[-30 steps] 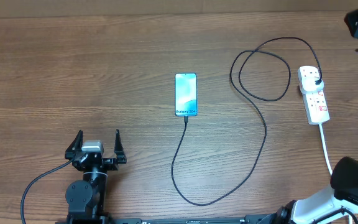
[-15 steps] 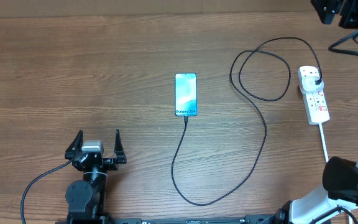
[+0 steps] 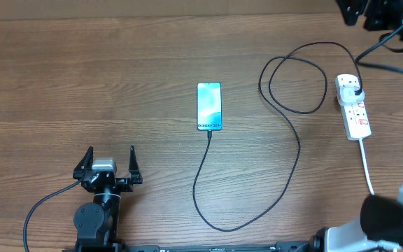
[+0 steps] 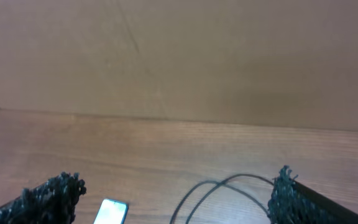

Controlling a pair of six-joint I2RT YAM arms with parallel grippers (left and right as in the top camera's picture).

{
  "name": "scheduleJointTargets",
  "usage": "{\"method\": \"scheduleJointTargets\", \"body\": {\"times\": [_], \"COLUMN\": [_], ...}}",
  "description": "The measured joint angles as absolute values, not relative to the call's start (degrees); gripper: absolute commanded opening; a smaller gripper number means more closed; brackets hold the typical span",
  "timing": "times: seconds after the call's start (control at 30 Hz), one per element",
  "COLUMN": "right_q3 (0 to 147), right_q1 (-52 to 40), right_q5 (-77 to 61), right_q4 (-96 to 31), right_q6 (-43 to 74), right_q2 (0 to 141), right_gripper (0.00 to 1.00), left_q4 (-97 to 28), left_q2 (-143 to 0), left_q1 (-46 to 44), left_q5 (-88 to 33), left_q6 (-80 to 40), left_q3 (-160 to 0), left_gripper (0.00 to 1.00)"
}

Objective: Plug charger to phone and switch on socket

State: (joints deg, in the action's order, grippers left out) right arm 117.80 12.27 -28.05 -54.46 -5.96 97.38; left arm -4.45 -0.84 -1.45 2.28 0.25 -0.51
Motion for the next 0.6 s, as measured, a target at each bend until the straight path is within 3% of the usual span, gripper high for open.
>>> {"method": "scheduleJointTargets", "body": {"times": [0.4,0.6], "right_q3": [83.2,67.4], "right_q1": [6.7,3.0], "right_q5": [-28.0,-21.9], "right_q4": [-26.6,-13.3], "right_q6": [-5.7,1.1], "right_q2": [79.9,71.2], "right_gripper": [1.0,1.0], "left_q4": [-4.4,-4.4], "left_q2": [-0.9,-0.9], "left_q1": [-1.5,-1.5], "left_q5": [2.1,2.1], "left_q6": [0.2,0.3], "left_q3": [-0.5,-0.5], "left_gripper": [1.0,1.0]}}
